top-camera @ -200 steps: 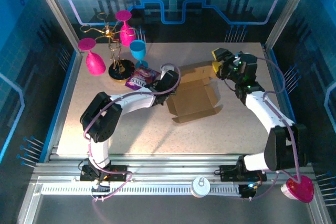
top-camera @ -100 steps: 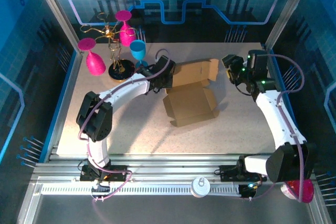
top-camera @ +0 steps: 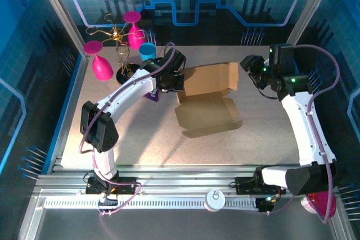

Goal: Fold the paper box

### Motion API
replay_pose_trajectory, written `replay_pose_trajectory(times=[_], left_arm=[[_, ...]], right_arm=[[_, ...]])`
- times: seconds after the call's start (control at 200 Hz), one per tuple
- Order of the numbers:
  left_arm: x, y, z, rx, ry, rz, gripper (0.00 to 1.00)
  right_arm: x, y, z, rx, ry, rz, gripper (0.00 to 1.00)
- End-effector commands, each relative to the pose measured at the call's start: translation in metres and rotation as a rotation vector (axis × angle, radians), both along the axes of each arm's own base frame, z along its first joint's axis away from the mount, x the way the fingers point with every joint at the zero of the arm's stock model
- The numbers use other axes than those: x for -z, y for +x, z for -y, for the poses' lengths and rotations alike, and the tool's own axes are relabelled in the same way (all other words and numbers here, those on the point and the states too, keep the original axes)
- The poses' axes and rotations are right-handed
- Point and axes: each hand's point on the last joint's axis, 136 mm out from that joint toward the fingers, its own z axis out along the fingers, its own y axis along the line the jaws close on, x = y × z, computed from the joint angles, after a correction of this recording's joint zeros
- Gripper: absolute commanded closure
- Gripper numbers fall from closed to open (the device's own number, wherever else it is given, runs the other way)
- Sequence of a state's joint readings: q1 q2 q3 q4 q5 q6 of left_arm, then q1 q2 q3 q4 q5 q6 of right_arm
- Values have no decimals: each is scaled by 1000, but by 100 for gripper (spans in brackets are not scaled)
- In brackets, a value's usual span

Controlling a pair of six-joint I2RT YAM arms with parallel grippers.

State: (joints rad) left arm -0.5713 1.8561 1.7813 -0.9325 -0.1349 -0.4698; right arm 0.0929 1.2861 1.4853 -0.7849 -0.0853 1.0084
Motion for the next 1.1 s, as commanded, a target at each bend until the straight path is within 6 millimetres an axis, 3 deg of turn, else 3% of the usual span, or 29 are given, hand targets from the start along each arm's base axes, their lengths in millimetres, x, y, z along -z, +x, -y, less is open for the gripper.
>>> replay_pose_trajectory(times=[0.0, 0.18, 0.59, 0.835, 1.091], left_arm=[[-6, -18, -7, 1, -3, -72, 100], [-13, -27, -9, 21, -13, -79, 100], [-19, -32, -3, 62, -20, -53, 100], [-22, -35, -4, 75, -16, -47, 100], [-21, -36, -6, 79, -4, -48, 100]], right_arm=[[7, -4, -10, -39, -27, -96, 45], [2, 21, -22, -67, -89, -72, 48], [49, 75, -55, -219, -70, -154, 50], [60, 74, -72, -293, -32, -178, 51], [39, 62, -56, -264, -94, -135, 50]])
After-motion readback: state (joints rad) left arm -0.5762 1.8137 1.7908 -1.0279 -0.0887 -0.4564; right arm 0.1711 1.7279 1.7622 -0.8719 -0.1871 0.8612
